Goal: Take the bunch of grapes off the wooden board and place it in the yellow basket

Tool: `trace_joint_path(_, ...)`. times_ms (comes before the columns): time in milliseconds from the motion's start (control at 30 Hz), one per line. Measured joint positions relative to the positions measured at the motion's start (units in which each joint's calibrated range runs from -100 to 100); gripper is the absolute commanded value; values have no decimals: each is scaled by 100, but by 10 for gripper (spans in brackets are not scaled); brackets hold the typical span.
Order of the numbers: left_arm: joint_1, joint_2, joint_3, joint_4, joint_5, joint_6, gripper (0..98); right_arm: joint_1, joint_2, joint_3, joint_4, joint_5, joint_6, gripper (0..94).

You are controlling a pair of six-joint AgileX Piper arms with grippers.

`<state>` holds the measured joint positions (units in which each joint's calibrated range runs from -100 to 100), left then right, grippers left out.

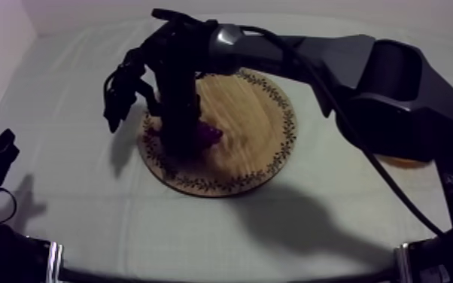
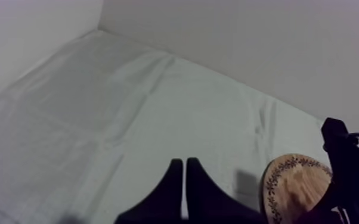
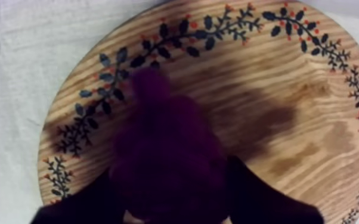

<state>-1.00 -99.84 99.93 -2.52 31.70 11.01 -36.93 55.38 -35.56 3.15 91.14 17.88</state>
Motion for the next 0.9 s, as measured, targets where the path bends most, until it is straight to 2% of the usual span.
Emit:
trace_joint_path(333, 0, 0, 0, 0, 0, 0, 0, -71, -487, 500, -36, -91, -33, 283)
trace_joint_path(633, 0, 0, 0, 0, 0, 0, 0, -103, -1307, 738, -37, 97, -21, 293)
trace_joint_path(900, 0, 0, 0, 0, 0, 0, 0, -132, -2141, 849, 95, 315, -3, 287)
